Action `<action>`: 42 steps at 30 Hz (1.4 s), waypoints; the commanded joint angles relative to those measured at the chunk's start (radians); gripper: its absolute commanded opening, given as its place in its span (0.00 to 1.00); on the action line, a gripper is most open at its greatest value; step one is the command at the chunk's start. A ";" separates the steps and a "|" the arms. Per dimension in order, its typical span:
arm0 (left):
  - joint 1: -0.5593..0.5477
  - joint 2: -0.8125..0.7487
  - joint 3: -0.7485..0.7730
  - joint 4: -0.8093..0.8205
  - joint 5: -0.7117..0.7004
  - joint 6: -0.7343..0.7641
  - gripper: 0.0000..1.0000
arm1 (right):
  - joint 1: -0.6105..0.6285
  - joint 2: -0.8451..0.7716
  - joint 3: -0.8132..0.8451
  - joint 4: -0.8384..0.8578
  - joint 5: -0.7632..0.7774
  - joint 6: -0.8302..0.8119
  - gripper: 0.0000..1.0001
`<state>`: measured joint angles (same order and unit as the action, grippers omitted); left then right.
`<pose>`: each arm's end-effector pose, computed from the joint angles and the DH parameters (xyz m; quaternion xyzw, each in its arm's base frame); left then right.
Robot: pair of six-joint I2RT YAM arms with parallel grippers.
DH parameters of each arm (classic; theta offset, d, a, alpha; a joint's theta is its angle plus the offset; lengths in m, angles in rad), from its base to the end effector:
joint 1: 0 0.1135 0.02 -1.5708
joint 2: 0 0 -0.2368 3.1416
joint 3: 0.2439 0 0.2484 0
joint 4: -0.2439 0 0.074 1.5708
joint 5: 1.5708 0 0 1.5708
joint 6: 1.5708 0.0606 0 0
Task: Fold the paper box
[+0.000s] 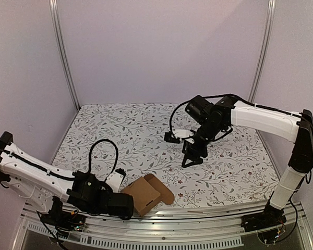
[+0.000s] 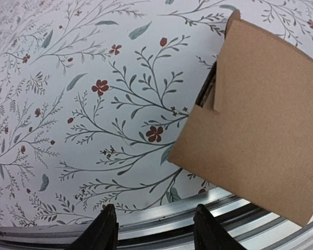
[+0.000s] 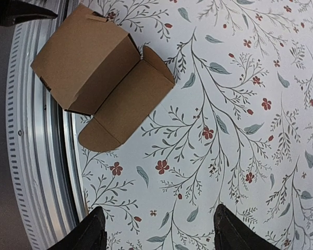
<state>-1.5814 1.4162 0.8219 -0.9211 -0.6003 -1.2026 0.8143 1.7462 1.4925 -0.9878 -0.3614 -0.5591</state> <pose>0.0319 -0.2241 0.1384 0.1717 0.9394 0.0265 0.2955 0.2260 0.2707 0.2206 -0.6380 0.7318 0.1964 0.1374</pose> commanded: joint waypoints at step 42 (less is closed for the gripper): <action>0.174 -0.167 -0.131 0.392 0.216 0.257 0.46 | 0.030 0.404 0.352 -0.064 -0.030 0.025 0.74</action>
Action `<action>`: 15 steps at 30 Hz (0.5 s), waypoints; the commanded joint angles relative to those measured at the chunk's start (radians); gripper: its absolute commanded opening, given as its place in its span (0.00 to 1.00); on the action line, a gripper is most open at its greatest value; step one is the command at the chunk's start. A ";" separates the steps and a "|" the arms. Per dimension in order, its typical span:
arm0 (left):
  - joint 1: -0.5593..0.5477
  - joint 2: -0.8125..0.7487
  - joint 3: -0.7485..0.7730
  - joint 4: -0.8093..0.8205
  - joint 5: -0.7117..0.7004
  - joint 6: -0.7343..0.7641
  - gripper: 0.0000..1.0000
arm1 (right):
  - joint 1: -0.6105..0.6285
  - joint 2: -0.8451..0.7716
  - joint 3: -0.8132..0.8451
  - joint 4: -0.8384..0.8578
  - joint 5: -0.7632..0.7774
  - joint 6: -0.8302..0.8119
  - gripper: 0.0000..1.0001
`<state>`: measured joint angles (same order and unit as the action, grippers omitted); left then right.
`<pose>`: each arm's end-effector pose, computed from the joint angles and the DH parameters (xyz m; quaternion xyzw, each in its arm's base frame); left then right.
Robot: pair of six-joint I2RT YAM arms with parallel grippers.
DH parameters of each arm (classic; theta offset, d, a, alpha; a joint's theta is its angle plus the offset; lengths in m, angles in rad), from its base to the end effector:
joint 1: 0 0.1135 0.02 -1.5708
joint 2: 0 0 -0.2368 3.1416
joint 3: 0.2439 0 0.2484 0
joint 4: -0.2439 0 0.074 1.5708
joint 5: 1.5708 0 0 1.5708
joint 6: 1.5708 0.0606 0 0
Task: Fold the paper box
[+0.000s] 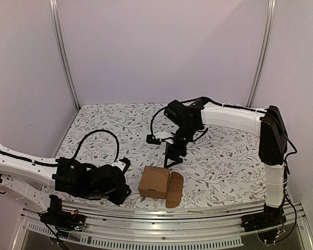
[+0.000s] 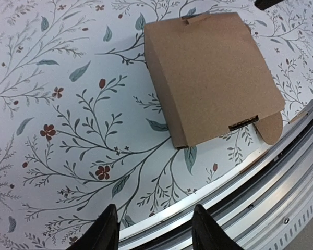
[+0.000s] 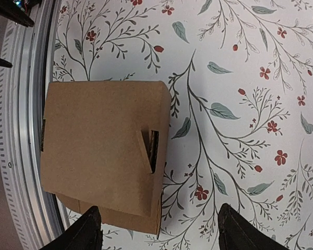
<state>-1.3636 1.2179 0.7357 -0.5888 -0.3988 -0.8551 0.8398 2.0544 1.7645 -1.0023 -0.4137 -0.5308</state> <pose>0.0728 -0.2318 0.1631 0.1915 0.9315 -0.1316 0.2798 0.2582 0.3244 0.1872 -0.6355 0.7323 0.2219 0.1030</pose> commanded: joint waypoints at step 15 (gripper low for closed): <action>0.029 0.311 -0.031 0.451 -0.059 0.040 0.51 | -0.023 0.118 -0.093 -0.090 0.012 0.072 0.37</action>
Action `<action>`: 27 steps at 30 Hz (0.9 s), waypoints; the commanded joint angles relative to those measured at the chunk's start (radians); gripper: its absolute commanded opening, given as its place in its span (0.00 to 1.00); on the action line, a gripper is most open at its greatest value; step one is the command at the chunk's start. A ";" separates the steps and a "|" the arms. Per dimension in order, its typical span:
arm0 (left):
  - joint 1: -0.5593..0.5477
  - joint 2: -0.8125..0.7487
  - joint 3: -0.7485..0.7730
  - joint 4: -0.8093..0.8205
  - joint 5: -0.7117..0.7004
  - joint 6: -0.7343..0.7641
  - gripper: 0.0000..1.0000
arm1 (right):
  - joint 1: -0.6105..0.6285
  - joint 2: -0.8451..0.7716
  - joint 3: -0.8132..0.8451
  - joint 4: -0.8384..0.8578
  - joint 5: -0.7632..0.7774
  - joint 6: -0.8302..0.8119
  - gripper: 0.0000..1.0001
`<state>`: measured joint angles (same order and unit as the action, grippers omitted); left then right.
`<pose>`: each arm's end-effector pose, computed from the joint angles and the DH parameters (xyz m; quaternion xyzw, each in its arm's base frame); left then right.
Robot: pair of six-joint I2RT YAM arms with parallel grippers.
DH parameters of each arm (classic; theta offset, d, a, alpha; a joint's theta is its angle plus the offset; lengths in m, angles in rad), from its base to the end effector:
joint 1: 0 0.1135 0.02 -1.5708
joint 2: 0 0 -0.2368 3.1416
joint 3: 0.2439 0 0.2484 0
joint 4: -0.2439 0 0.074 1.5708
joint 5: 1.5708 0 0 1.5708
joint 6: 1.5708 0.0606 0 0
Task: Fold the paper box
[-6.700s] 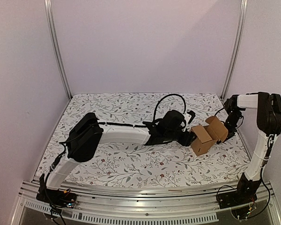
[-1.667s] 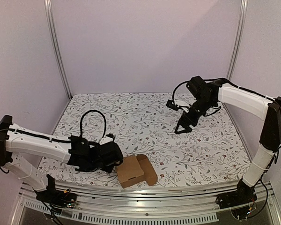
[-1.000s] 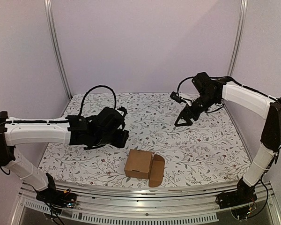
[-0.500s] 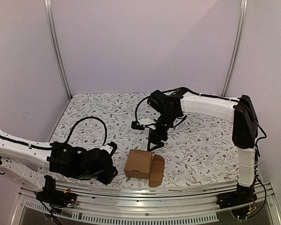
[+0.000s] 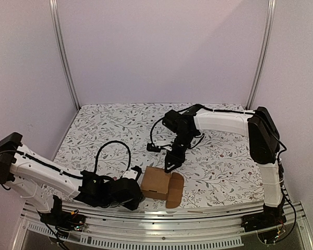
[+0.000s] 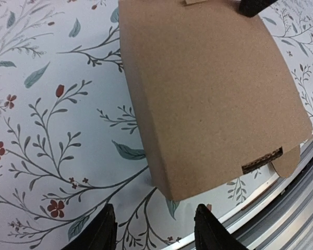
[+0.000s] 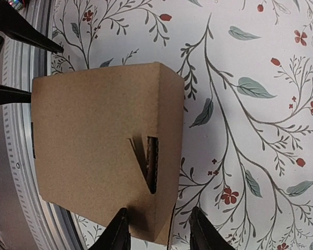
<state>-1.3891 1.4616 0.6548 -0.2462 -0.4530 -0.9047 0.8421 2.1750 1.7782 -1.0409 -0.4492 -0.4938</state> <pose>0.0745 -0.2587 0.1047 0.1701 0.9283 -0.1381 0.3005 0.2581 0.3287 0.1431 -0.6141 0.7545 0.2301 0.0253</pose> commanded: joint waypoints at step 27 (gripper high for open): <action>0.440 0.379 0.457 0.229 0.122 0.536 0.52 | -0.185 -0.351 -0.387 -0.168 -0.040 0.038 0.75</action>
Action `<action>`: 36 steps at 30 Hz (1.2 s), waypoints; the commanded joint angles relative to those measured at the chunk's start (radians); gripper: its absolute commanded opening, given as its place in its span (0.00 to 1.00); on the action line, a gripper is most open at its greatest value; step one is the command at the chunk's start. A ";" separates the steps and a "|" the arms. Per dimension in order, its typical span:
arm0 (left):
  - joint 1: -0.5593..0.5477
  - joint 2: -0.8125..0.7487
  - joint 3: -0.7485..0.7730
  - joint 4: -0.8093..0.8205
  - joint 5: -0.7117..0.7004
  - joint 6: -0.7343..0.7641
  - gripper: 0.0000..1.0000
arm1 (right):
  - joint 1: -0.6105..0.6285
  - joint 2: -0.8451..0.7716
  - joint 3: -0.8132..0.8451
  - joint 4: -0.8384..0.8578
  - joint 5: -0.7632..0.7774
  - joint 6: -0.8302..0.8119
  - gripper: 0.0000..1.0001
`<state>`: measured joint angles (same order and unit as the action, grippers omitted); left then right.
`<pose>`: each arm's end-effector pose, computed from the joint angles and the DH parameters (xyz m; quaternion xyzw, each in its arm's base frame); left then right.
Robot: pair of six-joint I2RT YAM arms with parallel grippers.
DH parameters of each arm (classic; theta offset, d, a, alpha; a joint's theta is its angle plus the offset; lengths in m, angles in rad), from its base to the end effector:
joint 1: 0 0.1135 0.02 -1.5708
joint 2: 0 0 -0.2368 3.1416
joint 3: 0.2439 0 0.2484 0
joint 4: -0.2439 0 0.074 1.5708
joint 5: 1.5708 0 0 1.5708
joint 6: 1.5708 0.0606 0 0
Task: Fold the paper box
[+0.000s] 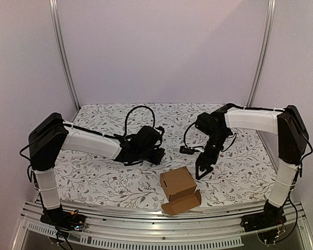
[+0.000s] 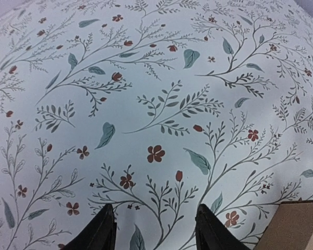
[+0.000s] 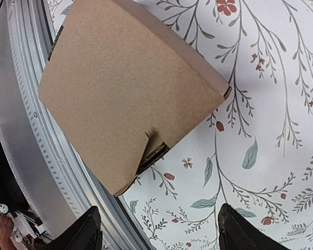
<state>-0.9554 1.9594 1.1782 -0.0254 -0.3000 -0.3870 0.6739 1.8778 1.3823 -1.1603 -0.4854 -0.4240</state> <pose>0.2538 -0.3280 0.1103 0.2038 0.8963 -0.1207 0.3749 0.2334 0.2226 0.1502 0.4973 -0.8327 -0.2331 0.0708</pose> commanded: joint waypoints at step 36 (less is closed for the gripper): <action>-0.215 -0.677 -0.580 -0.153 -0.264 -0.286 0.54 | 0.345 0.023 -0.044 0.468 0.515 -0.254 0.88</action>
<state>-1.1542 1.2594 0.5900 -0.1810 -0.5362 -0.6914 1.0389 1.8088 1.3251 -0.6880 -0.0608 -0.8078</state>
